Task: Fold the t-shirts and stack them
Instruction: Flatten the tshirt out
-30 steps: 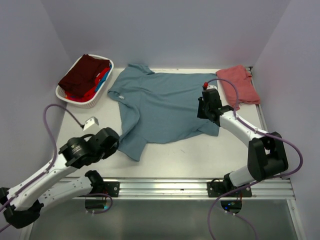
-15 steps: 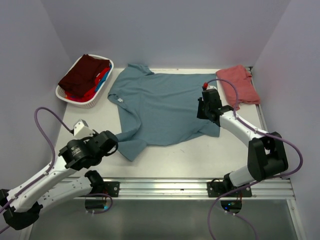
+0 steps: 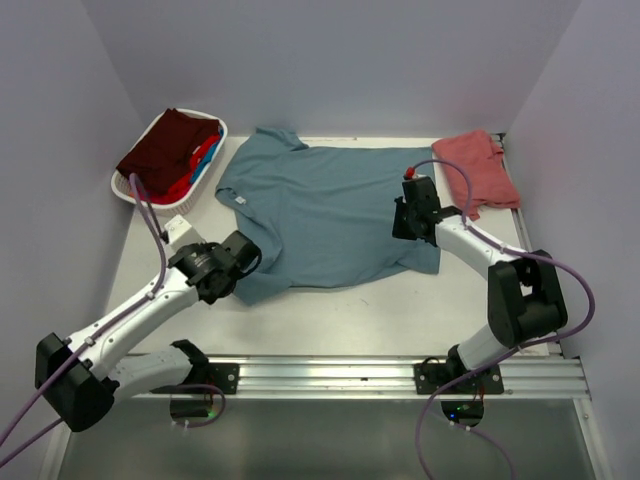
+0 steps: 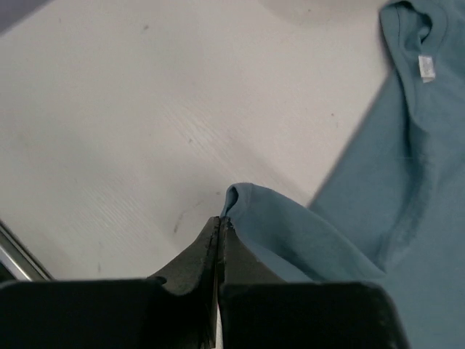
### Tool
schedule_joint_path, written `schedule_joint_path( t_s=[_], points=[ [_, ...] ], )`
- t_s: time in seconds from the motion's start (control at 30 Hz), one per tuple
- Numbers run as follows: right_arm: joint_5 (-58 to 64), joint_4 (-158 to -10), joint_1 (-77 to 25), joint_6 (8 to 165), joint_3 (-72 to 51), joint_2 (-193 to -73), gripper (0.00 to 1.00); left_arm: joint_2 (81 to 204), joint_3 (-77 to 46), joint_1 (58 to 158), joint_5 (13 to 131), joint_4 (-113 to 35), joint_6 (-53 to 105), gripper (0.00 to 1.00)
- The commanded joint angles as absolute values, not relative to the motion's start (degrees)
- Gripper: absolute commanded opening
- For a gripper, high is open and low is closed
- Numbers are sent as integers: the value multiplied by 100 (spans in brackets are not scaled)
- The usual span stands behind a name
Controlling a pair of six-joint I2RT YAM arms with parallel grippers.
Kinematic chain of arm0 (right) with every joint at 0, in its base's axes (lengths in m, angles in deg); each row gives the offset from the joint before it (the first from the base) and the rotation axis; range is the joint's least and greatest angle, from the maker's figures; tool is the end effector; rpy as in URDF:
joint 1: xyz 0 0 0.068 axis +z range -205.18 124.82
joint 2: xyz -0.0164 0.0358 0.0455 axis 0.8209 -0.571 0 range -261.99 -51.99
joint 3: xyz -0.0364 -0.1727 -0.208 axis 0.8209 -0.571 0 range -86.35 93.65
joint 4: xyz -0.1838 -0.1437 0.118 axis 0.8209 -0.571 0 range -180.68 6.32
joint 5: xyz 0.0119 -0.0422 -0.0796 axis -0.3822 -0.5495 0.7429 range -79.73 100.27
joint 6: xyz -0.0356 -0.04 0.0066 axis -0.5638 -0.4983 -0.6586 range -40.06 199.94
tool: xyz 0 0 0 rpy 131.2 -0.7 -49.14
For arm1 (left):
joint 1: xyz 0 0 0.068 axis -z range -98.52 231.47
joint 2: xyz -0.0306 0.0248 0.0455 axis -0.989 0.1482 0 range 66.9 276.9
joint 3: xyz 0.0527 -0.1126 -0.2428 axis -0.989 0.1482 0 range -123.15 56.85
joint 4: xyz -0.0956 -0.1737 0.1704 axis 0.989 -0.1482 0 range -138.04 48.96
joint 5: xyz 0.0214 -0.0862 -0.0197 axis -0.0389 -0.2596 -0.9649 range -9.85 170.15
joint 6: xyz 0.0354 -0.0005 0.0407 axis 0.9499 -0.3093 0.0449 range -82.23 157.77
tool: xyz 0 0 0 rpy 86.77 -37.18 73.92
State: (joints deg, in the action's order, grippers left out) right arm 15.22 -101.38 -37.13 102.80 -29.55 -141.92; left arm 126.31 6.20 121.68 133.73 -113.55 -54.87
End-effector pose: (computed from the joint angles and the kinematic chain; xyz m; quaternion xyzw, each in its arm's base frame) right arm 0.3116 0.0985 0.2090 0.0539 0.9398 0.0789 0.3280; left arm 0.1341 -0.0758 0.2686 -0.4240 0.7834 0.1175 0.4391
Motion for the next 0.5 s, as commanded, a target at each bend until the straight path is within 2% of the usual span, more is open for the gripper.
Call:
schedule_joint_path(
  t_s=[0.0,0.07,0.13,0.17,0.27,0.37,0.47],
  points=[
    [1501,-10188,-3725,10350,-2684,-14120,11,12685,340,11805,13756,-9546,-2433,0],
    [1493,-10222,-3725,10350,-2649,-14120,11,12430,638,11769,13082,-8433,-1430,0],
    [1493,-10258,-3725,10341,-2623,-14094,10,12227,1017,11235,12144,-7411,-497,0],
    [1501,-10267,-3733,10315,-2623,-14094,10,12279,1079,10563,11833,-7269,-303,0],
    [1536,-10328,-3725,10289,-2562,-14085,10,12254,1158,9244,11469,-7328,112,0],
    [1554,-10390,-3733,10262,-2509,-14050,10,11668,1202,8074,11470,-7785,121,0],
    [1546,-10425,-3760,10236,-2447,-14041,10,11113,1115,7385,11434,-8417,-45,0]
  ],
)
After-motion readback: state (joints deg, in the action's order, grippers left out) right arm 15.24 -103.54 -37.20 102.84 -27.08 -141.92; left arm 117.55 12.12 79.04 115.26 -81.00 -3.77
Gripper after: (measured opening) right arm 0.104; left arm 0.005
